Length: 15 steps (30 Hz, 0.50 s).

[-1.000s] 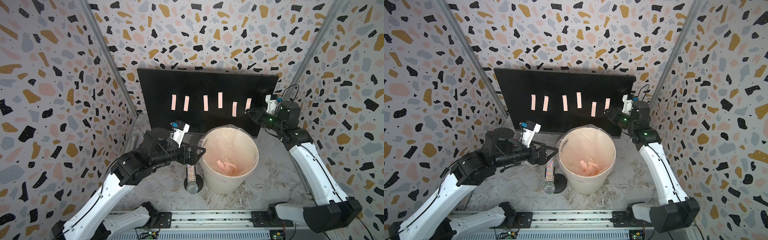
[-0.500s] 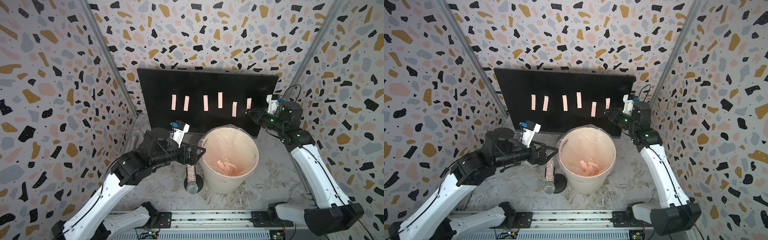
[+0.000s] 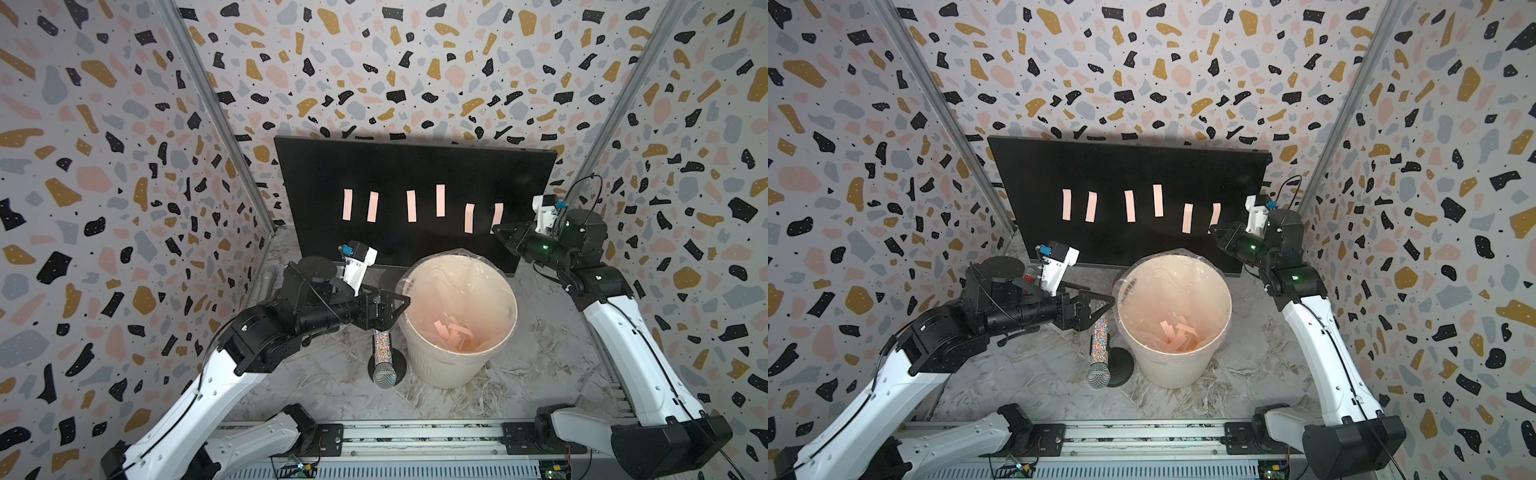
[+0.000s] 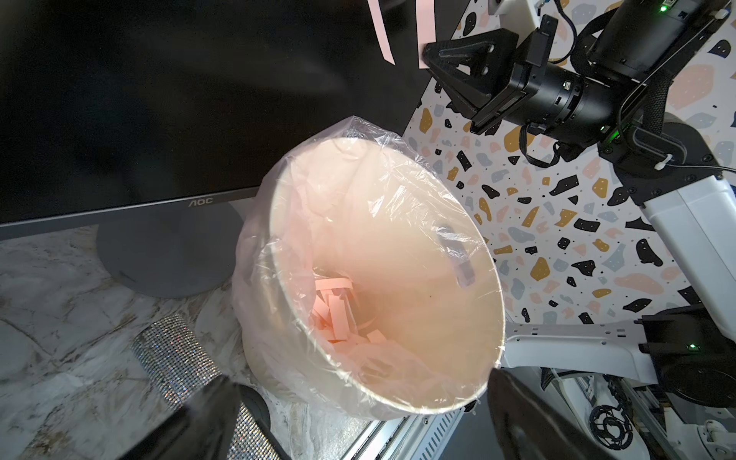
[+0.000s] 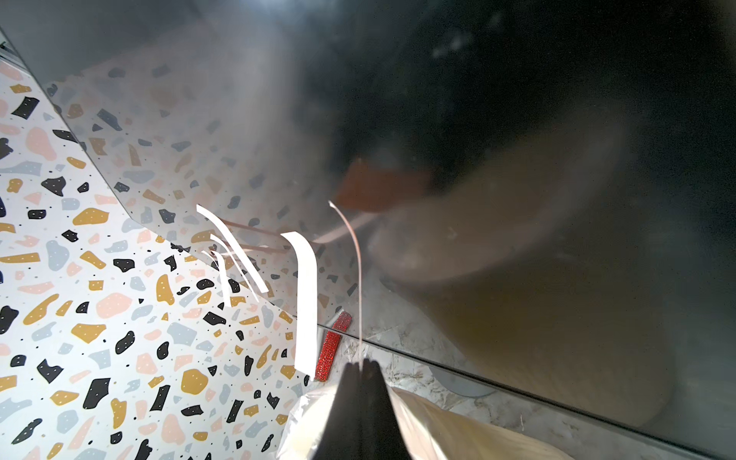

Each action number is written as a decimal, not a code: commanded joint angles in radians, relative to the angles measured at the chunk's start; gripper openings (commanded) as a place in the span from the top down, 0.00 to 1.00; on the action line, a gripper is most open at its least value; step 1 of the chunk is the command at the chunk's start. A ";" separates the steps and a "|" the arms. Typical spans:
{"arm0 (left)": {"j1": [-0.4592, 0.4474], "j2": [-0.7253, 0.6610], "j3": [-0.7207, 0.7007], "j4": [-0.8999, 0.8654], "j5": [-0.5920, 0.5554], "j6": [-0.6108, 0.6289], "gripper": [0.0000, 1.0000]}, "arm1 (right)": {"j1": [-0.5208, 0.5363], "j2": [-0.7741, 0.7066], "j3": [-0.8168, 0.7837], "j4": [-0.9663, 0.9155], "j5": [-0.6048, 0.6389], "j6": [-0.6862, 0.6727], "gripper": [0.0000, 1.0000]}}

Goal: Remove the sticky note from the monitor
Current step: Tear off the sticky note from the monitor.

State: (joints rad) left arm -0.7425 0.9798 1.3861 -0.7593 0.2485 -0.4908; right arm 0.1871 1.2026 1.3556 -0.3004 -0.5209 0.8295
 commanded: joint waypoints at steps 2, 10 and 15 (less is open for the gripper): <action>-0.006 -0.014 -0.009 0.028 -0.001 0.000 0.01 | -0.003 -0.057 0.002 -0.053 -0.031 -0.045 1.00; -0.006 -0.014 -0.019 0.041 -0.005 -0.006 0.01 | 0.009 -0.104 -0.009 -0.136 -0.060 -0.083 1.00; -0.006 -0.010 -0.017 0.053 0.003 -0.016 0.00 | 0.041 -0.134 -0.044 -0.142 -0.062 -0.072 1.00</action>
State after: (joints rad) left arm -0.7425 0.9768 1.3754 -0.7559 0.2485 -0.4961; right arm 0.2108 1.0962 1.3285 -0.4168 -0.5636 0.7696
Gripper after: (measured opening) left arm 0.994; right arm 0.053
